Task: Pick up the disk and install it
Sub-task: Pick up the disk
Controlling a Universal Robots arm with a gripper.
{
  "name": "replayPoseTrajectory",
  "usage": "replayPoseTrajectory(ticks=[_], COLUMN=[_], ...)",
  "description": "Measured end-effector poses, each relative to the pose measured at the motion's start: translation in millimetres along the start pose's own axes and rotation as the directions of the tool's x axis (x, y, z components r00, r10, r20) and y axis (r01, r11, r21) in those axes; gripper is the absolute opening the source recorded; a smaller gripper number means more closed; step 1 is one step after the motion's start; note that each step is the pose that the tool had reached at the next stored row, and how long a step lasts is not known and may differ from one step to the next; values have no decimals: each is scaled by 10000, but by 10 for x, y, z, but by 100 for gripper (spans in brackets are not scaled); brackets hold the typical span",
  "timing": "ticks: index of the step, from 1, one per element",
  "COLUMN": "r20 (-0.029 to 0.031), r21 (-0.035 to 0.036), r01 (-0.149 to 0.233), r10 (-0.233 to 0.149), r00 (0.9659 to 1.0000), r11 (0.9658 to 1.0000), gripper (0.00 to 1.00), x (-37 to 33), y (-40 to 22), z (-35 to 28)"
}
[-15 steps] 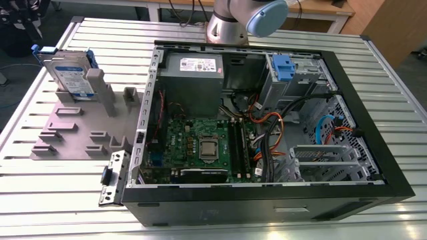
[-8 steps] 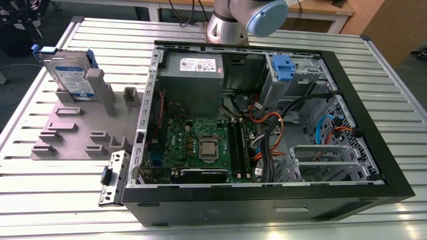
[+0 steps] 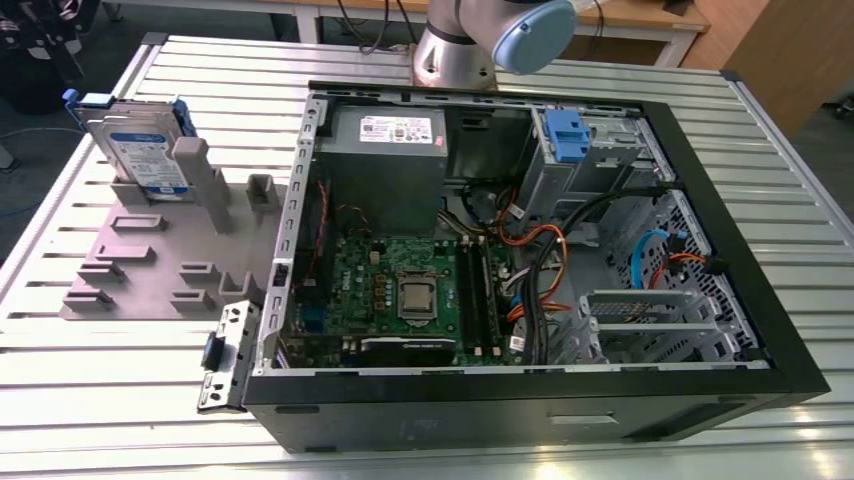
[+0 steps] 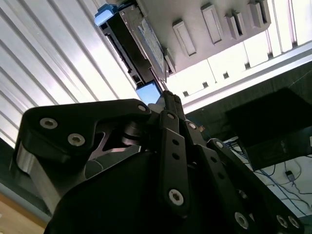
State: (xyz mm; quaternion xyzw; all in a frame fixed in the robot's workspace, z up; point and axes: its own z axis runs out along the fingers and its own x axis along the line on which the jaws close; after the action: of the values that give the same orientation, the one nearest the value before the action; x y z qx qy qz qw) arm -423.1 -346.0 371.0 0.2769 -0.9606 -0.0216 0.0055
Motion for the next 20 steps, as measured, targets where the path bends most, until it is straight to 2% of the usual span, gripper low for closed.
replayPoseTrajectory(ticks=[5,10,16,20], r20=[-27,-50,-76,-94], r21=[-2,-5,-9,-13], r01=[613,1139,1705,2118], r10=[-613,-1139,-1705,-2118], r00=[9981,9935,9853,9773], r11=[9981,9935,9854,9773], gripper=[11,11,11,11], x=[0,0,1,2], y=[0,0,0,1], z=[0,0,0,0])
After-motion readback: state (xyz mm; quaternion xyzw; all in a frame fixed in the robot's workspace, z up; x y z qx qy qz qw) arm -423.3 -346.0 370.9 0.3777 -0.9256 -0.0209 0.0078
